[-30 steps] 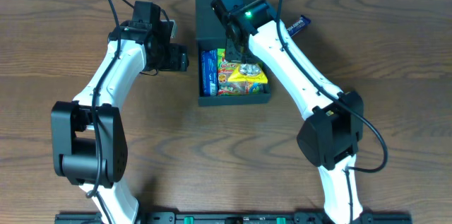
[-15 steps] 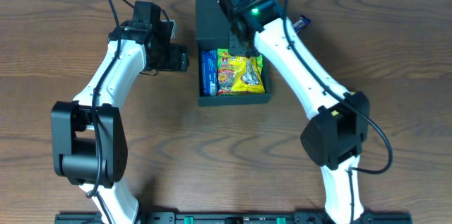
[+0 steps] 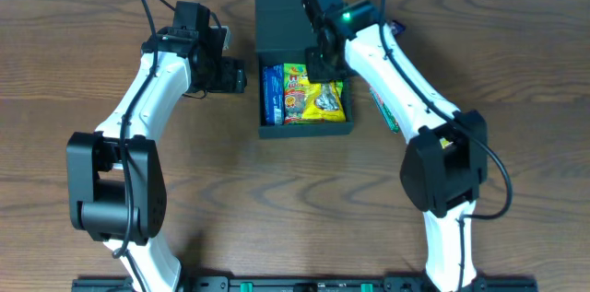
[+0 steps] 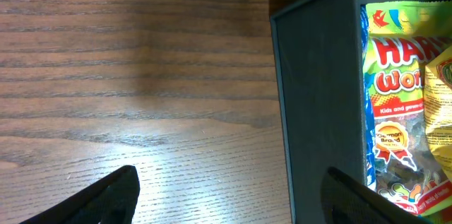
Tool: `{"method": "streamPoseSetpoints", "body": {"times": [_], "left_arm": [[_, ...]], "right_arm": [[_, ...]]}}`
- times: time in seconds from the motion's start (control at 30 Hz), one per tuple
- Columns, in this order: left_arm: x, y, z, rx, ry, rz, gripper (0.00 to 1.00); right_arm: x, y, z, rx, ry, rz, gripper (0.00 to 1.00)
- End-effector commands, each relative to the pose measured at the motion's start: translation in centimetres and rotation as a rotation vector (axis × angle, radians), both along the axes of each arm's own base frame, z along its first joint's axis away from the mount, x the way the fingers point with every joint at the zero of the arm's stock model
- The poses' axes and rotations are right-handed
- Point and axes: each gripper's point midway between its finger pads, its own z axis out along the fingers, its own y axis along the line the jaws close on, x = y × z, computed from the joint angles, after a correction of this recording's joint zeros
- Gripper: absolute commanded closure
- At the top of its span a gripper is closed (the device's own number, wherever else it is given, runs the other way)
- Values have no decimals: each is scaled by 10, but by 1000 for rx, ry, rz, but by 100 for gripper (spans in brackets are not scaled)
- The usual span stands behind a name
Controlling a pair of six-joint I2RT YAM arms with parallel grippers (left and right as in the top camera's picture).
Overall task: Pack container
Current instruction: 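Release the Hacks bag and push it down into the box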
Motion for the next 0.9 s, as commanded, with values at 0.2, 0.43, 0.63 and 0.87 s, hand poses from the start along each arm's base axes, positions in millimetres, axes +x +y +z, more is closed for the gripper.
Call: {"method": "streamPoseSetpoints", "body": {"times": [0.2, 0.43, 0.63, 0.87], "left_arm": [[6, 2, 16, 8, -44, -14, 17], [6, 2, 16, 8, -44, -14, 16], [6, 2, 16, 8, -44, -14, 16], [5, 2, 16, 9, -43, -14, 16]], "right_arm": [[-20, 13, -52, 54, 79, 85, 99], [-21, 14, -67, 58, 69, 95, 99], [-10, 6, -63, 8, 24, 82, 99], [9, 17, -9, 46, -55, 85, 99]]}}
